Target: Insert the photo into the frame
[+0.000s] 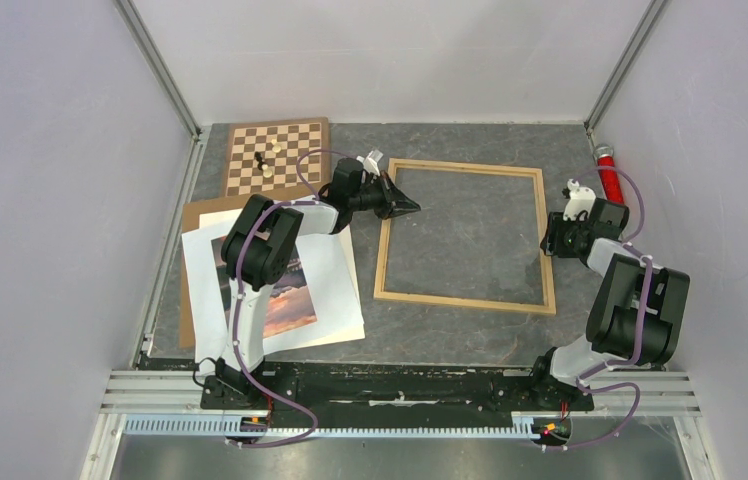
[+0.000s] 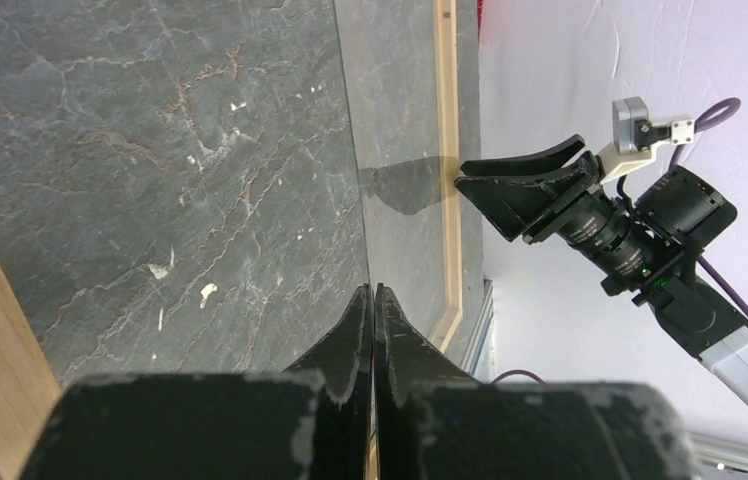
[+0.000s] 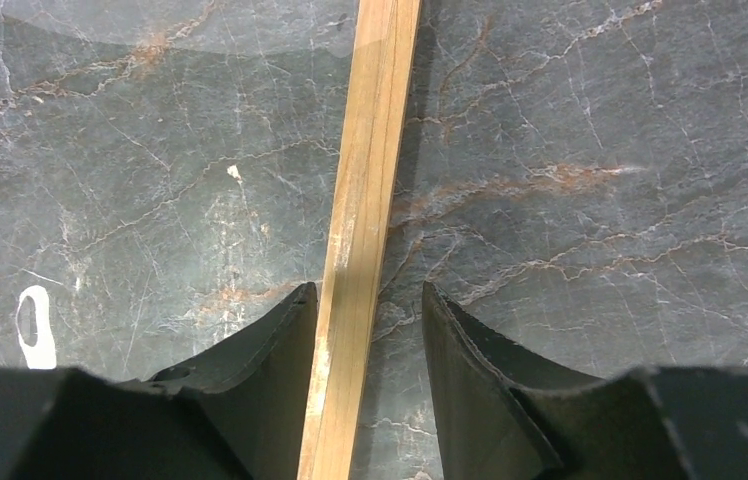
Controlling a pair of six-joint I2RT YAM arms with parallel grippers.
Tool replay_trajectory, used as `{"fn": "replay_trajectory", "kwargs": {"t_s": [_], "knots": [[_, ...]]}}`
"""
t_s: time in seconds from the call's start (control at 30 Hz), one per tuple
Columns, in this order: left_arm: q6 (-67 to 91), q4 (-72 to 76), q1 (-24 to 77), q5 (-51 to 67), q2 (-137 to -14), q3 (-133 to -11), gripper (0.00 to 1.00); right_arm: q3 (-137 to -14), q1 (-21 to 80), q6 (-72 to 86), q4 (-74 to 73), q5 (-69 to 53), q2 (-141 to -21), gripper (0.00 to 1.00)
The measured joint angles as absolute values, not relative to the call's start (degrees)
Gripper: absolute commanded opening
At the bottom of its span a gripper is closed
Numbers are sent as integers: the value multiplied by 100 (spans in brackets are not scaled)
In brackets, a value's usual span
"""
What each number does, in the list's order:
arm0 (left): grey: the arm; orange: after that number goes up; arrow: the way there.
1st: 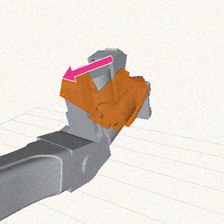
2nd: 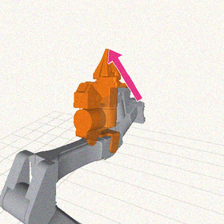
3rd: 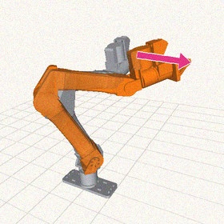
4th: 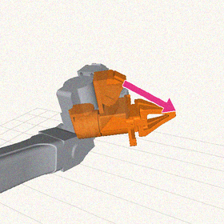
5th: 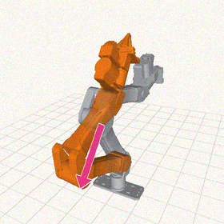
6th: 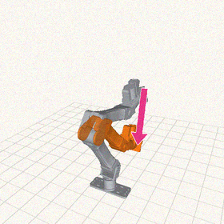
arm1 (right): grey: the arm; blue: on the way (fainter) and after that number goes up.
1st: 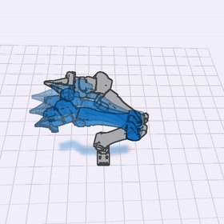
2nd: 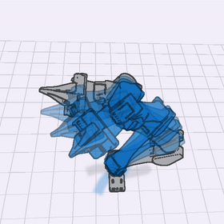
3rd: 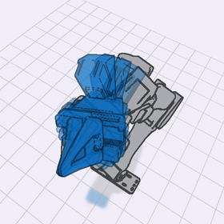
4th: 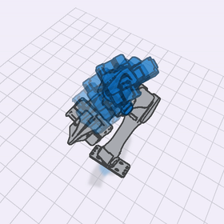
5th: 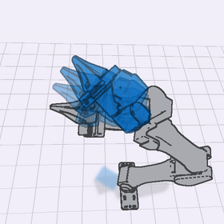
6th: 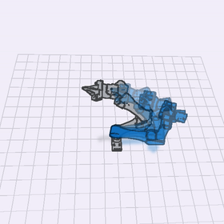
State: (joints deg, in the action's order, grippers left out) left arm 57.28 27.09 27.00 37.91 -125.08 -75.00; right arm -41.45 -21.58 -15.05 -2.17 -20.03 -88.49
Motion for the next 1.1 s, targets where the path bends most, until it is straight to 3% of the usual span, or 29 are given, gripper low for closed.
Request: {"fn": "replay_trajectory", "kwargs": {"t_s": [1.1], "knots": [[5277,3015,2700,3756,-12508,-7496,2,-4370,-2023,-1505,-174,-1953,-9094,44]]}}
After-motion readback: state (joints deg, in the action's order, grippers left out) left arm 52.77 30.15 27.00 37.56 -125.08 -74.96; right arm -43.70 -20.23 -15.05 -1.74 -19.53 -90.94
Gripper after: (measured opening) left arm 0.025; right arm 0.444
